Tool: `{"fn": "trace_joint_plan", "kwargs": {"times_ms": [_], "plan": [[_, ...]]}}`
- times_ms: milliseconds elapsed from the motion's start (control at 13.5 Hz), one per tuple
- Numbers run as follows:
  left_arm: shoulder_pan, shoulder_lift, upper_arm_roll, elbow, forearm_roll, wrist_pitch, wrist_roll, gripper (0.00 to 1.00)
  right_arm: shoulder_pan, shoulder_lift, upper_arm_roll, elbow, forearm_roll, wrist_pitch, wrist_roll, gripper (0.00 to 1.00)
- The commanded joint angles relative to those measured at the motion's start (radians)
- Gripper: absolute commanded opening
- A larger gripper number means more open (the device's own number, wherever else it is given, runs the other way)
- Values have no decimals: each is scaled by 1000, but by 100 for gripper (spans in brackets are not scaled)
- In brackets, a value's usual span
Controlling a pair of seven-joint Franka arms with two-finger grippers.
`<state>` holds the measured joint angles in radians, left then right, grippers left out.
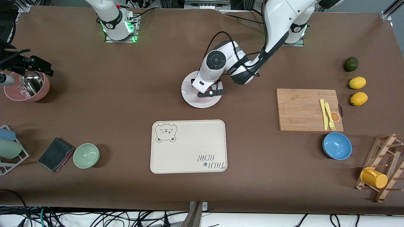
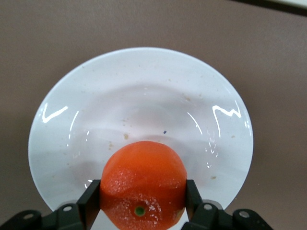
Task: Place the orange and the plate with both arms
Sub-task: 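Carry the orange with the left gripper onto the white plate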
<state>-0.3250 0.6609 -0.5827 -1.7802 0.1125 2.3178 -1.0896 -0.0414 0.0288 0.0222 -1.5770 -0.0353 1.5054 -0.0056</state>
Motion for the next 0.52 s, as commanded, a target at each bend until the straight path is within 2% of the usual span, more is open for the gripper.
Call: {"fn": "trace_joint_plan", "kwargs": {"times_ms": [0,74,372,446], "plan": [[-25,26,17,31,30,-9,-29,67,-12,-13,13,-11,0,-4,-5,100],[-25,32,17,30,30,-9,-32,80,-12,-13,13,-11,0,-4,-8,100],[-23,36,27,28,32,-9,-33,99,-12,-13,13,-11,0,-4,-7,100],[-20,32,29,28,32,-14,-32,99,-12,-13,13,-11,0,-4,-7,100]]}}
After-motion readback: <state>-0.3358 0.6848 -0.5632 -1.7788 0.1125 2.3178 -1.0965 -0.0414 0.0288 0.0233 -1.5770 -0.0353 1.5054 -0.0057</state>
